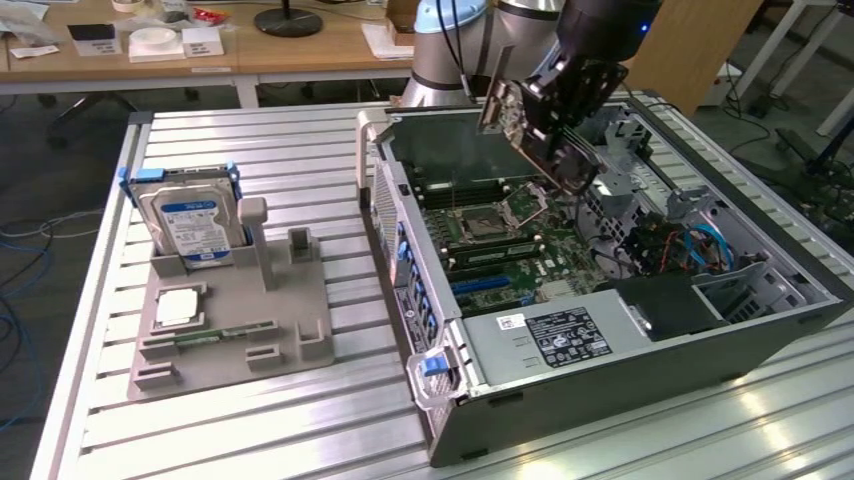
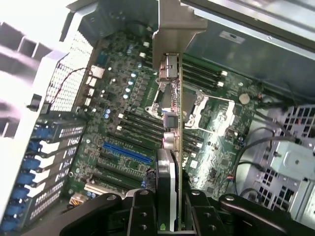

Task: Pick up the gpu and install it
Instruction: 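Insert the gpu into the slot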

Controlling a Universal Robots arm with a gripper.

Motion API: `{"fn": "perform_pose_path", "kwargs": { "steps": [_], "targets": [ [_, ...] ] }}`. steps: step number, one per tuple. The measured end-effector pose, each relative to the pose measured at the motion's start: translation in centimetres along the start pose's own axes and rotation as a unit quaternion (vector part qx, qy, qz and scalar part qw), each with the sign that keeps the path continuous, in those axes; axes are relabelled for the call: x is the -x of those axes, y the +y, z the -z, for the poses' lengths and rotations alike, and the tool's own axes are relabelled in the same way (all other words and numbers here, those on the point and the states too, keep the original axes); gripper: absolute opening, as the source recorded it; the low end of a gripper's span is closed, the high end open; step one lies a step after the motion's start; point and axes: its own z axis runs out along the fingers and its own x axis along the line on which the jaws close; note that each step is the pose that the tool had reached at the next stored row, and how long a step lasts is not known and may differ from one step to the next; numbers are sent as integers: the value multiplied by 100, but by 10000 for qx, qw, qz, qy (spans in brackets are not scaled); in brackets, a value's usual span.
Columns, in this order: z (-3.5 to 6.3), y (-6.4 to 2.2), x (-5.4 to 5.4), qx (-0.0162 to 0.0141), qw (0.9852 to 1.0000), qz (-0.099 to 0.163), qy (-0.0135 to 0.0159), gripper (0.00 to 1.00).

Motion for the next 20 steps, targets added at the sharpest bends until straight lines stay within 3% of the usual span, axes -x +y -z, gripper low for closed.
{"fn": "perform_pose_path", "kwargs": {
  "steps": [5,10,14,20],
  "targets": [
    [-1,0,0,1,9991,428,29,28],
    [-3,0,0,2,9965,830,55,28],
    [-4,0,0,3,9936,1125,75,28],
    [-7,-1,0,4,9873,1583,105,28]
  ]
}}
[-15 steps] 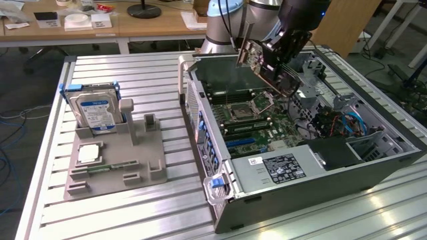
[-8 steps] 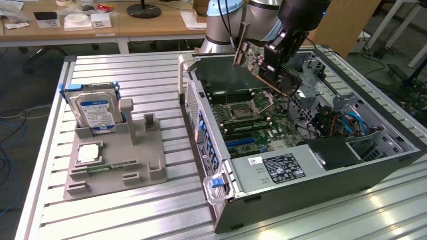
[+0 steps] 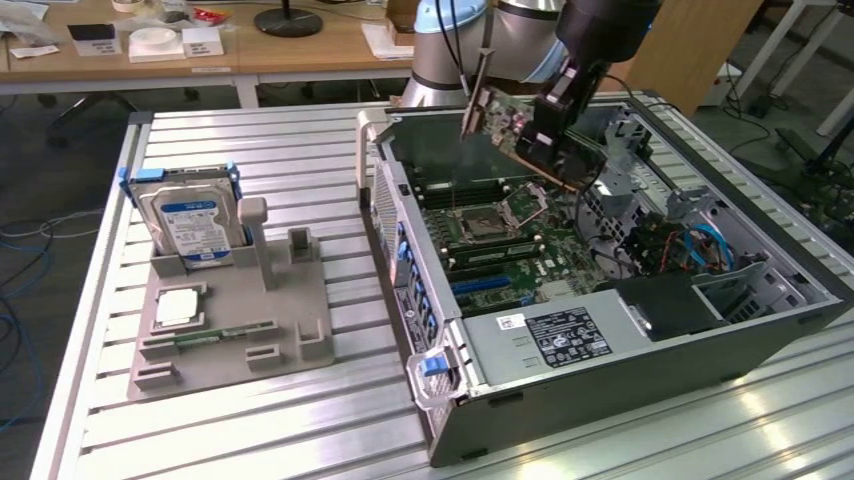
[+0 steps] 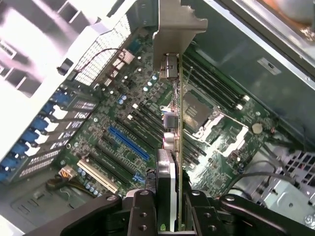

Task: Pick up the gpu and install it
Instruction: 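Insert the gpu into the slot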

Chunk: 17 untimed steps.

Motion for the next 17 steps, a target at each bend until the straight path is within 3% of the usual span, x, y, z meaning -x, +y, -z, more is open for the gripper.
{"fn": "perform_pose_path", "kwargs": {
  "steps": [4,8,12,17],
  "targets": [
    [-1,0,0,1,9996,295,20,28],
    [-3,0,0,2,9982,592,39,28],
    [-5,0,0,2,9961,883,59,28],
    [-7,-1,0,3,9923,1232,82,28]
  ]
}}
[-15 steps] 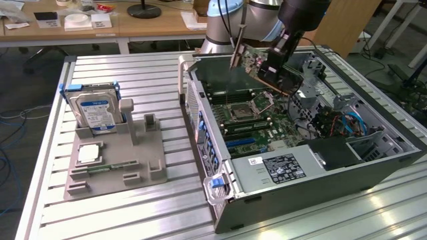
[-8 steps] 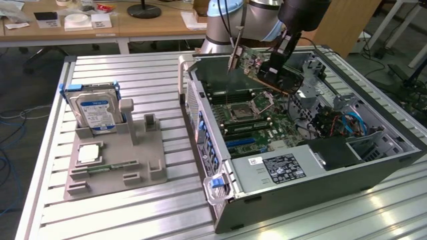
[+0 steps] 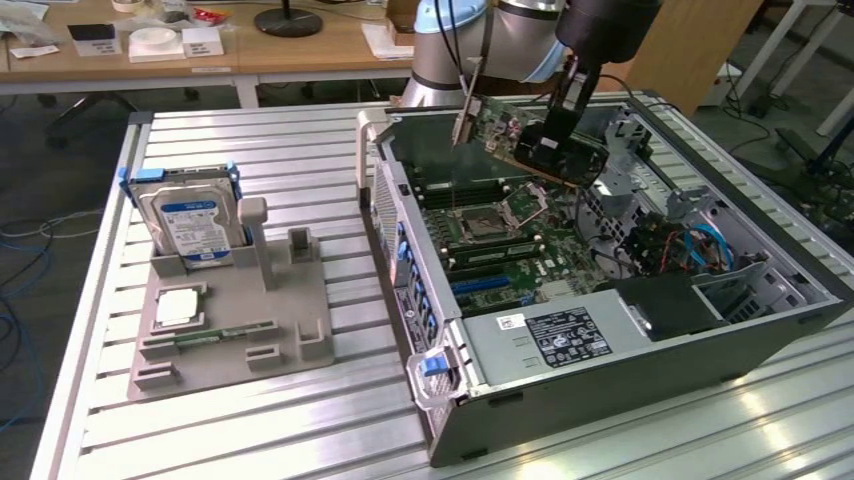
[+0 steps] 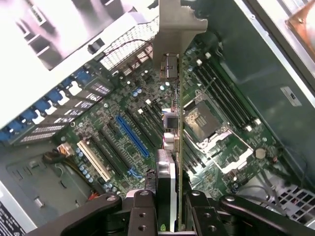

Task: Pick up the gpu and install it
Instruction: 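Insert the gpu into the slot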

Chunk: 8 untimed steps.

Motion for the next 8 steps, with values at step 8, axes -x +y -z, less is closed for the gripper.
{"fn": "perform_pose_path", "kwargs": {
  "steps": [8],
  "targets": [
    [-4,-1,0,1,9988,495,33,28]
  ]
}}
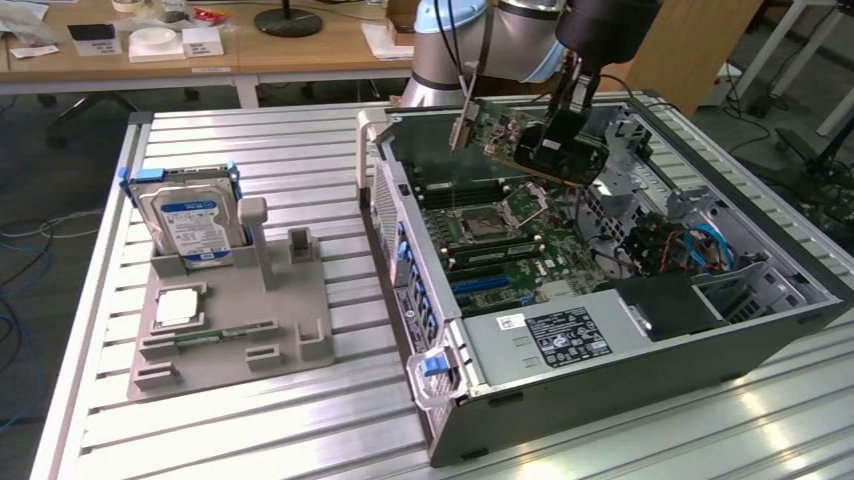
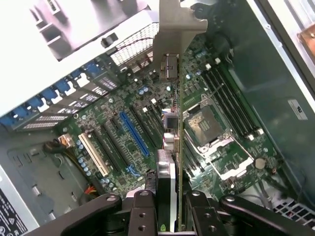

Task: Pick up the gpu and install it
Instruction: 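Insert the gpu into the slot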

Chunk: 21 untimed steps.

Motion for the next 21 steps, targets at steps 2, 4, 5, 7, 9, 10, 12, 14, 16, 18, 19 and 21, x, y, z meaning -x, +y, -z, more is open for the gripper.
{"fn": "perform_pose_path", "kwargs": {
  "steps": [2,4,5,7,9,10,12,14,16,18,19,21],
  "targets": [
    [-1,0,0,0,9999,125,8,28],
    [-2,0,0,1,9997,248,16,28],
    [-2,0,0,1,9995,312,21,28],
    [-4,0,0,1,9990,448,29,28],
    [-4,0,0,1,9984,568,38,28],
    [-5,-1,0,2,9980,627,42,28],
    [-6,-1,0,2,9972,751,49,28],
    [-7,-1,0,2,9961,879,58,28],
    [-8,-1,-1,3,9950,1001,66,28],
    [-10,-1,-1,3,9936,1129,75,28],
    [-11,-1,-1,3,9928,1191,79,28],
    [-12,-1,-1,3,9912,1321,87,28]
  ]
}}
